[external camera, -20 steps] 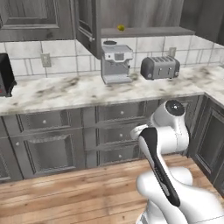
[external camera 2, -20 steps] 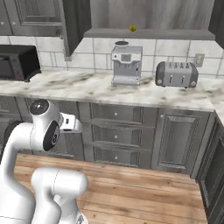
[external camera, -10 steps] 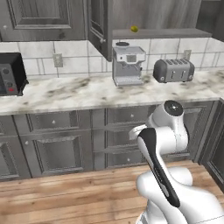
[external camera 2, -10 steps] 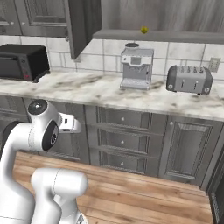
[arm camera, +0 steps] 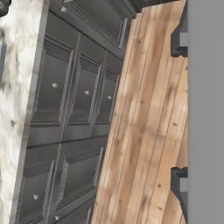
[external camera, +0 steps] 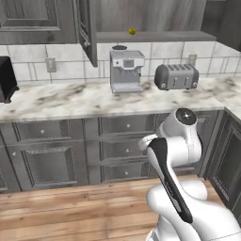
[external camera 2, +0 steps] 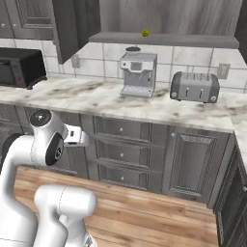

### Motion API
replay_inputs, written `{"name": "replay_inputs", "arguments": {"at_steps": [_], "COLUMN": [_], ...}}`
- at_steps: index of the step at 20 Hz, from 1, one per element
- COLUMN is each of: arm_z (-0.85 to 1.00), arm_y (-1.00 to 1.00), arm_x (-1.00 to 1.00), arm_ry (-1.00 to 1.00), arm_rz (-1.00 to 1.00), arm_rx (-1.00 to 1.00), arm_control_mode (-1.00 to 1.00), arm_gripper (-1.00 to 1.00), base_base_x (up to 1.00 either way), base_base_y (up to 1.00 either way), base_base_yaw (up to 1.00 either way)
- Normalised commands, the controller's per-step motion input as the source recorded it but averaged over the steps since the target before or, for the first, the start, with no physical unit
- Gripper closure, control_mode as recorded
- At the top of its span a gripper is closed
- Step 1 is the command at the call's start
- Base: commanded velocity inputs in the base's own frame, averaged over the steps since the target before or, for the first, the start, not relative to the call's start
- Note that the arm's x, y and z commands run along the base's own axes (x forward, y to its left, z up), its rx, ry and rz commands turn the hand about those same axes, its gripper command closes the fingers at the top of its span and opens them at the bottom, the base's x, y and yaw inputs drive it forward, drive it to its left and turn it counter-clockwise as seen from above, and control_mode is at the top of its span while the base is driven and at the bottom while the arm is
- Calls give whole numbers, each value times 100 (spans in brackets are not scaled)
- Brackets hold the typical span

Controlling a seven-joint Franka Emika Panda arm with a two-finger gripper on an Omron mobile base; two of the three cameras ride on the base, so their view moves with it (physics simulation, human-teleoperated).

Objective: Pick the mangos from the cabinet and place them in one bowl. Pick the peach from the sink and place it in the other bowl.

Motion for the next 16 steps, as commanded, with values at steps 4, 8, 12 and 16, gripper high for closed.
{"name": "replay_inputs", "arguments": {"at_steps": [4, 8, 12, 16], "arm_z": [0, 0, 0, 0], "arm_y": [0, 0, 0, 0], "arm_x": [0, 0, 0, 0], "arm_ry": [0, 0, 0, 0], "arm_rz": [0, 0, 0, 0], "arm_rx": [0, 0, 0, 0], "arm_control_mode": [100, 100, 100, 100], "arm_gripper": [-100, -100, -100, -100], "base_base_x": [12, 20, 29, 44], "base_base_y": [-57, -44, -17, 0], "base_base_yaw": [8, 6, 3, 1]}}
